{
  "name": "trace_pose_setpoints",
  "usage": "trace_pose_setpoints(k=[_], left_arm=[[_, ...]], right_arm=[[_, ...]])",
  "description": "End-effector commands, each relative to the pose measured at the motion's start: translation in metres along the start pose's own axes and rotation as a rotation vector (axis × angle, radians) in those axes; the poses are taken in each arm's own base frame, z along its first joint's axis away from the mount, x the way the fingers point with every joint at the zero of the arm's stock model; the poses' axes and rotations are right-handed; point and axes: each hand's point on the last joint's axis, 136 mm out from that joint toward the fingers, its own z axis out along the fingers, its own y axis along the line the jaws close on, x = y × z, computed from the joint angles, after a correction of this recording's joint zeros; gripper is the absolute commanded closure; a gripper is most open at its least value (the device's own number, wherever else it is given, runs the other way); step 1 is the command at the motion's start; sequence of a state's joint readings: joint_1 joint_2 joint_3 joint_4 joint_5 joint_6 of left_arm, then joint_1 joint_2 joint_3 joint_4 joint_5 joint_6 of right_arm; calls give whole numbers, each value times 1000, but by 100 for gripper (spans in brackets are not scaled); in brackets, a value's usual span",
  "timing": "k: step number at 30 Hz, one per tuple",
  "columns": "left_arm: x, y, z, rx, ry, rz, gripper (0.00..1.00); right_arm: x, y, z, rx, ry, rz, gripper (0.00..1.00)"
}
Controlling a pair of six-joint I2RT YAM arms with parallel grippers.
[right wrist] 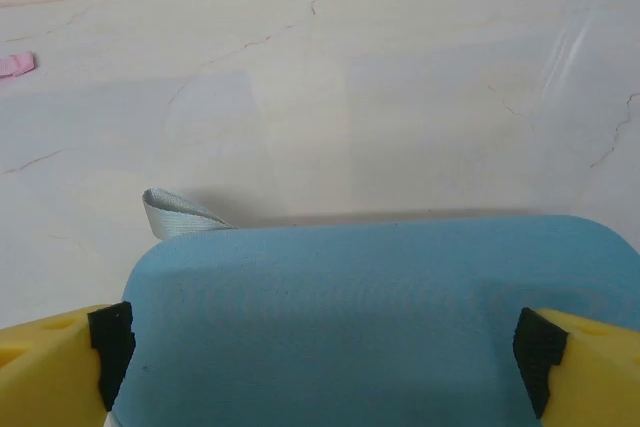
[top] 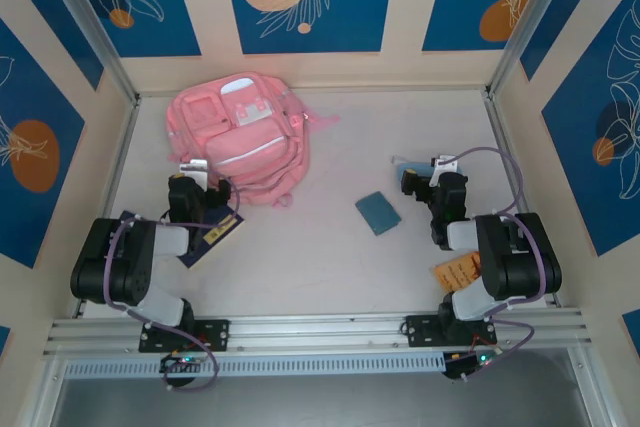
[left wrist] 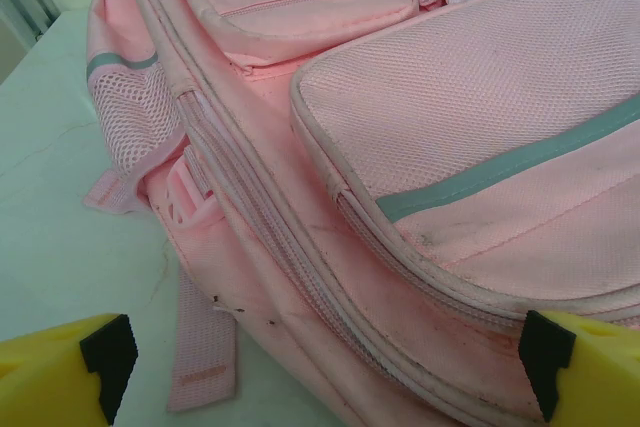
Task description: Pack the student bag
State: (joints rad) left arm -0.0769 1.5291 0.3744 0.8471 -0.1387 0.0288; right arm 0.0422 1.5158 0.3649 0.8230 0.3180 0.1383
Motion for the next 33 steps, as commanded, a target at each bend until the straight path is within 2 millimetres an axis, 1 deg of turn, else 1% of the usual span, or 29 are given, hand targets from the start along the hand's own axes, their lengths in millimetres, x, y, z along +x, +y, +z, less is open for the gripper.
trace_pose_setpoints(k=[1, 29, 31, 33], left_arm=[[-7, -7, 3, 28, -14, 11, 0], [-8, -6, 2, 26, -20, 10, 0], [-11, -3, 2, 9, -5, 5, 0], [-16, -2, 1, 4, 10, 5, 0]], right_arm=[[-18, -1, 3, 18, -60, 10, 1], [-18, -1, 2, 15, -62, 11, 1], [-20, 3, 2, -4, -61, 0, 1], [-26, 15, 0, -60, -48, -37, 1]])
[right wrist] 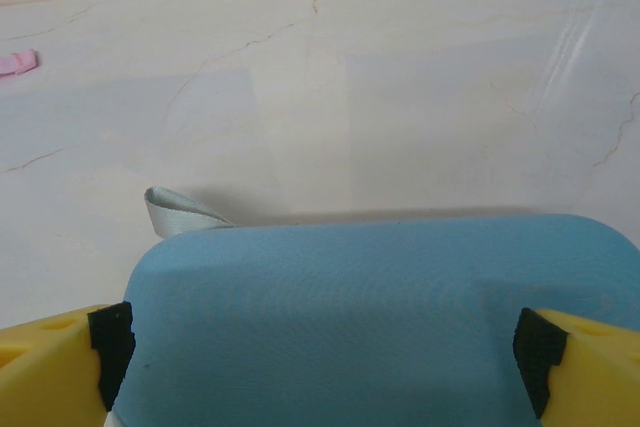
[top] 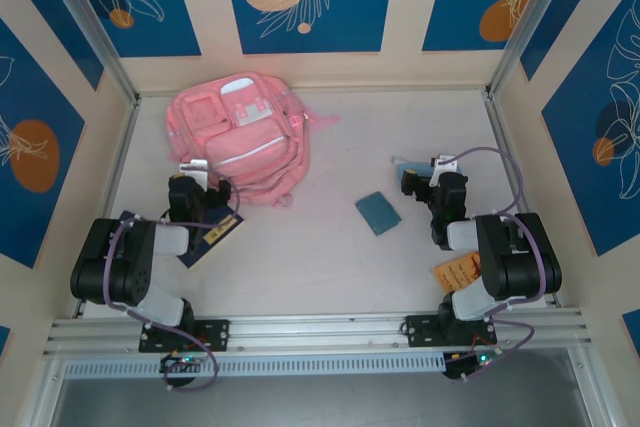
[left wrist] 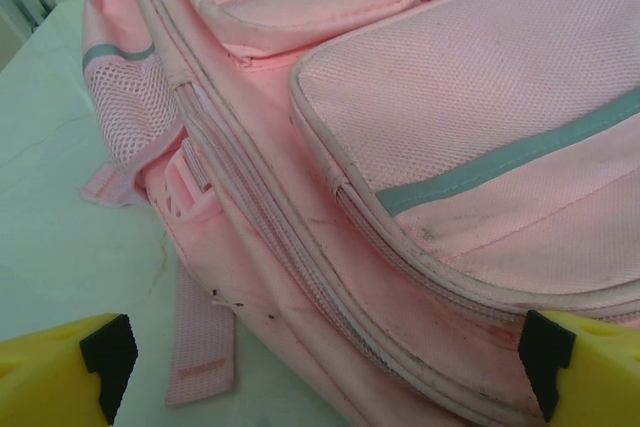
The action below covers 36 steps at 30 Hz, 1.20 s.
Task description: Pack the student bag
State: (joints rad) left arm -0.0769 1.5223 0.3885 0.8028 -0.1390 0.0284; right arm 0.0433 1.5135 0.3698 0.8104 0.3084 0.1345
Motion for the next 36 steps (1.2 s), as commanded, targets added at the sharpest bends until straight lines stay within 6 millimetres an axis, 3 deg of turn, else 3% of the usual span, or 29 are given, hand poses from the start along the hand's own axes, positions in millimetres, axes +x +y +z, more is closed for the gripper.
trace_pose_setpoints(k=[1, 7, 11, 15, 19, 22, 27, 31, 36], left_arm=[[-20, -1, -1, 3, -3, 4, 0], [-35, 12, -11, -61, 32, -22, 0], [-52, 21, -24, -112, 136, -162, 0], [-78, 7, -36, -42, 224, -278, 0], [-106, -15, -35, 60, 249, -427, 0], [-124, -45, -21, 191, 287, -487, 0], [-133, -90, 19, 225, 339, -482, 2], [-133, -132, 54, 245, 401, -453, 10], [-122, -160, 95, 190, 467, -430, 15]], right_arm=[[-31, 16, -2, -46, -44, -50, 1], [-68, 18, -25, 9, -32, -42, 1], [-90, 22, -53, 12, 39, 97, 1], [-106, 34, -80, -37, 150, 206, 1], [-107, 54, -94, -126, 225, 282, 1], [-103, 66, -98, -185, 275, 338, 1], [-86, 86, -92, -254, 386, 382, 0], [-73, 98, -83, -273, 457, 391, 1], [-60, 110, -75, -286, 514, 396, 2]])
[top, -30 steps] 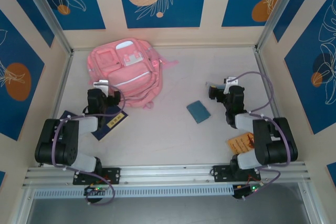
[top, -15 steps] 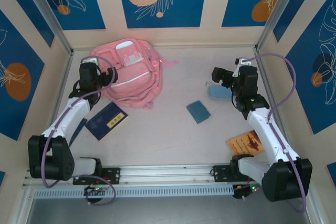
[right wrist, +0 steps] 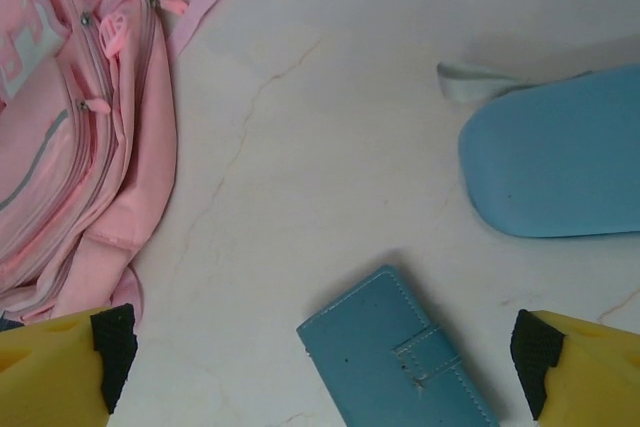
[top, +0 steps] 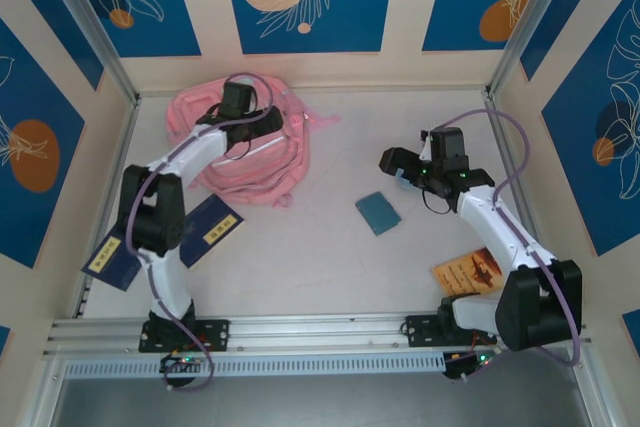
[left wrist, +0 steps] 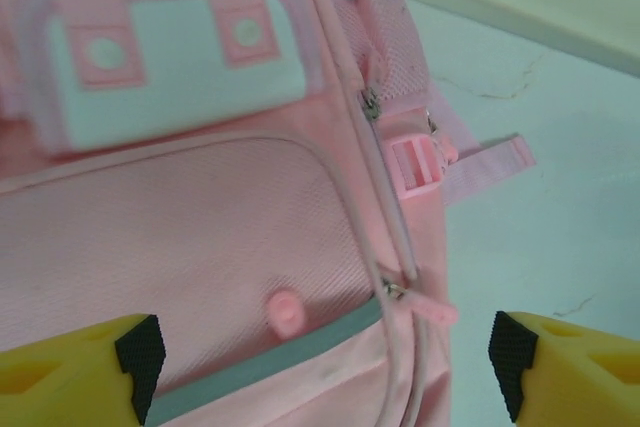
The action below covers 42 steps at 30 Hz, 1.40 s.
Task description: Pack the student bag
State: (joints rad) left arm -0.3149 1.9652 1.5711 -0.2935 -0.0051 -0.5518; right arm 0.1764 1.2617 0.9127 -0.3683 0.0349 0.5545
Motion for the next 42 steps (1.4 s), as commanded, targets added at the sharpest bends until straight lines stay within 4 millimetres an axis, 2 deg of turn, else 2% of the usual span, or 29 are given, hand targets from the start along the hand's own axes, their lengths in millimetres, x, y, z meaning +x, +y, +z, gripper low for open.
trace_pose_setpoints(k=[1, 5, 8, 13, 18, 21, 24, 26, 28, 32, 34, 36, 38, 42], left_arm=[[4, -1, 22, -76, 55, -25, 15], [15, -5, 56, -108, 145, 1, 20], [35, -13, 76, -100, 248, 49, 25], [89, -42, 88, -31, 394, 162, 30], [153, -83, 74, 59, 522, 322, 36], [192, -107, 55, 124, 578, 415, 37], [219, -122, 32, 180, 608, 475, 38], [224, -126, 20, 212, 599, 462, 38], [215, -127, 7, 222, 571, 453, 36], [180, -140, -30, 255, 476, 454, 30], [168, -139, -45, 248, 438, 434, 29], [161, -127, -58, 201, 408, 395, 30], [165, -110, -67, 157, 396, 348, 32], [191, -69, -82, 82, 411, 247, 42]], right_arm=[[2, 17, 1, -50, 38, 19, 2], [9, 18, 10, -44, 75, 8, 2], [13, 16, 14, -25, 90, 19, 2], [16, 9, 18, 5, 97, 44, 2], [19, 0, 17, 48, 95, 68, 3], [22, -8, 14, 83, 90, 91, 3], [27, -16, 11, 110, 82, 118, 3], [30, -19, 9, 111, 82, 129, 3], [33, -20, 9, 104, 90, 133, 3], [36, -10, 12, 61, 126, 124, 6], [36, -3, 15, 44, 152, 119, 9], [38, 2, 19, 40, 182, 110, 11], [42, 6, 26, 45, 213, 102, 13], [54, 13, 44, 48, 281, 80, 17]])
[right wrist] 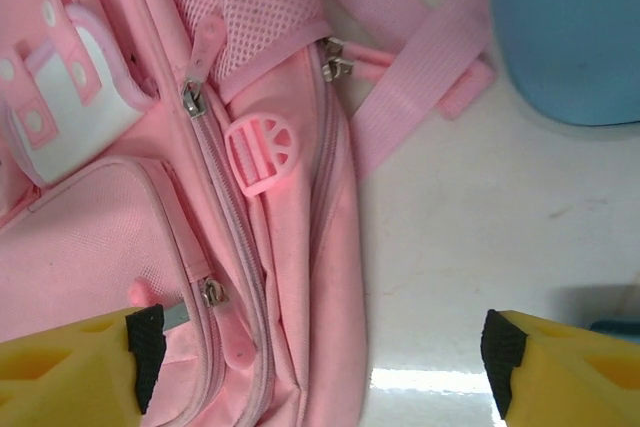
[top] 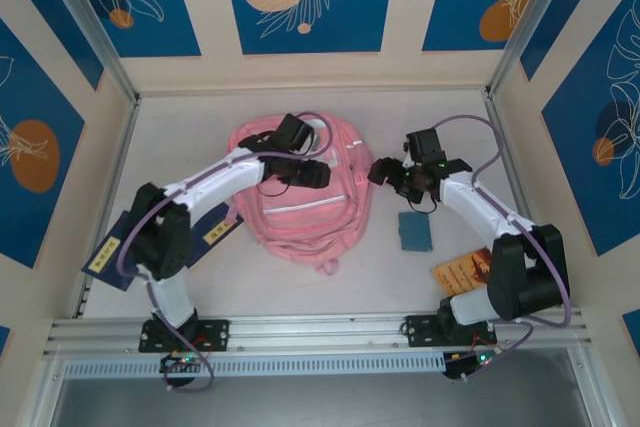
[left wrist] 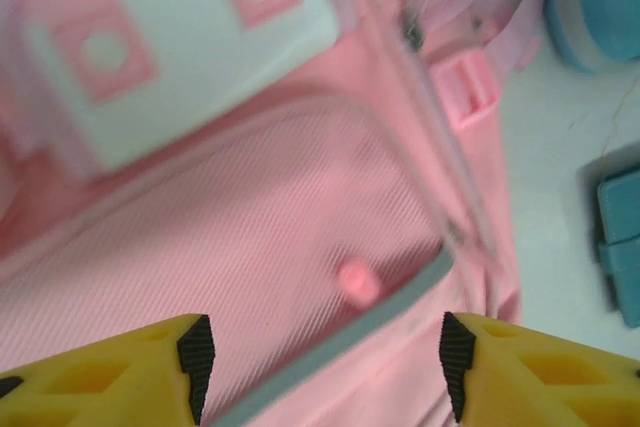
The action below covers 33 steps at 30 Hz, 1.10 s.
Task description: Pack the student bag
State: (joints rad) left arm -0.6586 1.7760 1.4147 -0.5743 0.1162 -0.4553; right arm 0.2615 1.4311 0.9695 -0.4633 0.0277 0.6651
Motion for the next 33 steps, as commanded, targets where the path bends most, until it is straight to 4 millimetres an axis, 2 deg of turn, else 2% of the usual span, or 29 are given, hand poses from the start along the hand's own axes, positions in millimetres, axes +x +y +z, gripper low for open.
trace_pose_setpoints(k=[1, 3, 6, 11, 14, 17, 21, 24, 27, 33], left_arm=[[37, 28, 1, -76, 32, -131, 46], [57, 39, 6, -88, 58, -171, 49], [77, 54, 18, -106, 102, -213, 56], [82, 80, 39, -147, 124, -264, 62], [74, 96, 49, -144, 129, -281, 62], [57, 112, 53, -141, 123, -290, 62], [29, 128, 47, -161, 84, -271, 61], [12, 131, 35, -188, 59, -227, 56], [0, 125, 20, -186, 42, -183, 47], [-7, 97, -6, -217, 34, -40, 33]], right_arm=[[11, 13, 12, -15, 84, -17, 19], [16, 18, 23, -13, 117, -25, 19], [23, 24, 40, -7, 163, -35, 23], [40, 30, 67, 15, 249, -36, 32], [56, 32, 80, 15, 298, -13, 38], [75, 44, 88, -27, 336, -4, 42], [101, 67, 95, -89, 379, -7, 46], [115, 93, 97, -171, 415, -22, 46], [109, 101, 92, -175, 392, -33, 44], [60, 78, 46, -111, 182, -70, 29]])
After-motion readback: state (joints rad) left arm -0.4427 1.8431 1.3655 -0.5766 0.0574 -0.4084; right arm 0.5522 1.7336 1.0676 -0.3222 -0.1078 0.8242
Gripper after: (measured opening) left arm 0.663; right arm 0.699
